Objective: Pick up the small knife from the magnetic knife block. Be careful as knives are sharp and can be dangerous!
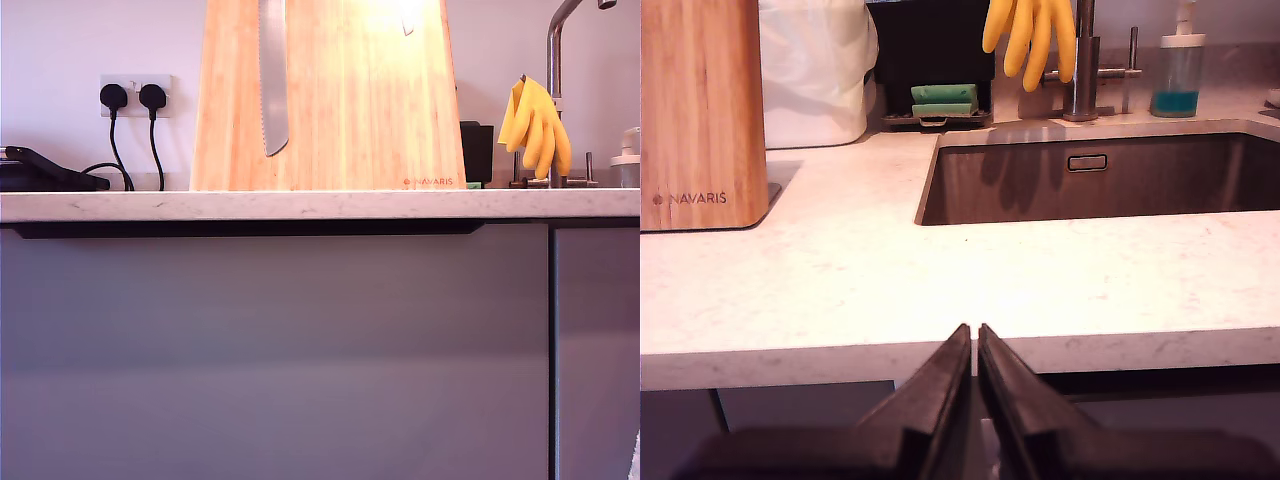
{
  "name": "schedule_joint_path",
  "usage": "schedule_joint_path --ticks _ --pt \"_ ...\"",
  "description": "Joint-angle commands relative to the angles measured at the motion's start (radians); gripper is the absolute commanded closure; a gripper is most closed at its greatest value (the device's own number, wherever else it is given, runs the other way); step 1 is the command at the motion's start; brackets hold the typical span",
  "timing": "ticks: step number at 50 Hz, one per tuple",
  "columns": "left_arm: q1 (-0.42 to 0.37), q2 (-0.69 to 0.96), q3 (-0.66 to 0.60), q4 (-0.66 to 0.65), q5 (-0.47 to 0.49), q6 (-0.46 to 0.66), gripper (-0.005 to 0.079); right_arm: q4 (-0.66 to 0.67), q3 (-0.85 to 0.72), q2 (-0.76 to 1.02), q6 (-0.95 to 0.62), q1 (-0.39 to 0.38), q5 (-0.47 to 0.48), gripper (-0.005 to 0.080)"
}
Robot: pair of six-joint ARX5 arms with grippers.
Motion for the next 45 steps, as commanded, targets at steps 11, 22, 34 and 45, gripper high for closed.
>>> schedule_joint_path --ticks 11,22,34,45 --pt "0.003 -0.010 0.025 0.052 0.114 -0.130 0.0766 -0.104 0.177 -0.006 0.061 -0.034 -0.087 0.0765" --pt "0.002 -0.010 0.037 0.111 0.174 -0.241 0.0766 -0.075 0.182 -0.006 0.129 -0.034 -0.134 0.0765" --pt "-0.011 -0.008 0.130 0.072 0.356 -0.270 0.0766 -0.102 0.251 -0.006 0.136 -0.034 -0.222 0.0765" --pt "-0.022 0.012 0.224 0.029 0.483 -0.270 0.0766 -0.158 0.323 -0.004 0.142 -0.034 -0.343 0.0765"
